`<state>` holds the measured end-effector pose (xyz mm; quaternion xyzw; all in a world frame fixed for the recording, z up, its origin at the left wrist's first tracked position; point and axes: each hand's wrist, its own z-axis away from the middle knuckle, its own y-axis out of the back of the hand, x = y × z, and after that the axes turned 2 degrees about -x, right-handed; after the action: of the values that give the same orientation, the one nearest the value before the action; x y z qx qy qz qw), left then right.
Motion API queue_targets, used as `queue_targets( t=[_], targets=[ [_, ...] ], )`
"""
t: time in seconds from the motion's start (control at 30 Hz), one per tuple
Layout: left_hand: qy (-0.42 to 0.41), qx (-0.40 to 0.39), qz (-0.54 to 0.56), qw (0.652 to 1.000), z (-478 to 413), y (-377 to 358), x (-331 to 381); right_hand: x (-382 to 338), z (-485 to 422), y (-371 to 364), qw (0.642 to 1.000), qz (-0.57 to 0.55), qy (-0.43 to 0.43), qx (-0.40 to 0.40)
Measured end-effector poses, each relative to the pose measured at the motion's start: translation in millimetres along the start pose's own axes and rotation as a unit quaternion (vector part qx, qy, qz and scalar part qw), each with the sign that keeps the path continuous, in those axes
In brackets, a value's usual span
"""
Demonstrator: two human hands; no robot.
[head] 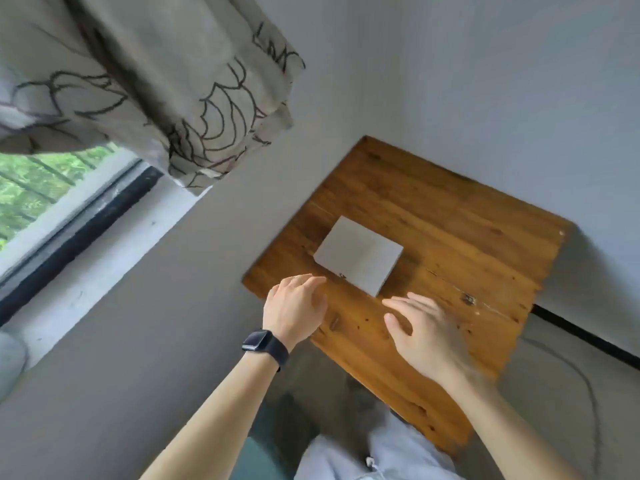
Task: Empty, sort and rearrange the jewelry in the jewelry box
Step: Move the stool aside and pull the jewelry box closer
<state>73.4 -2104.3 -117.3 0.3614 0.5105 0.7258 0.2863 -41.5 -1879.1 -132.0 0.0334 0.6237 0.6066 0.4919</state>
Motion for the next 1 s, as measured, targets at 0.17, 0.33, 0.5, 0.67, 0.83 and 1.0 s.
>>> queue_targets(
  t=[0.17,0.33,0.5,0.67,0.83,1.0],
  targets=[
    [-0.059,-0.040,-0.032,0.997,-64.8,-4.1,-7.2,-3.2,-32.5,-9.1,0.997,-0.025,-0.066,0.028],
    [-0.110,-0.103,-0.070,0.986,-117.0,-31.9,-17.3,-2.1,-64.4,-37.8,0.990,-0.070,-0.108,0.061],
    [-0.188,-0.114,-0.077,0.972,-167.3,-80.2,-34.4,11.6,-94.0,-86.1,0.977,-0.091,-0.172,0.091],
    [-0.269,-0.066,-0.086,0.957,-210.2,-137.5,-57.1,29.8,-122.6,-141.1,0.972,-0.066,-0.195,0.109],
    [-0.297,-0.036,-0.078,0.951,-219.0,-174.0,-80.2,40.5,-152.1,-187.3,0.978,0.010,-0.155,0.137],
    [-0.324,0.044,-0.020,0.945,-222.0,-196.6,-85.7,49.8,-173.0,-227.1,0.966,0.064,-0.133,0.211]
  ],
)
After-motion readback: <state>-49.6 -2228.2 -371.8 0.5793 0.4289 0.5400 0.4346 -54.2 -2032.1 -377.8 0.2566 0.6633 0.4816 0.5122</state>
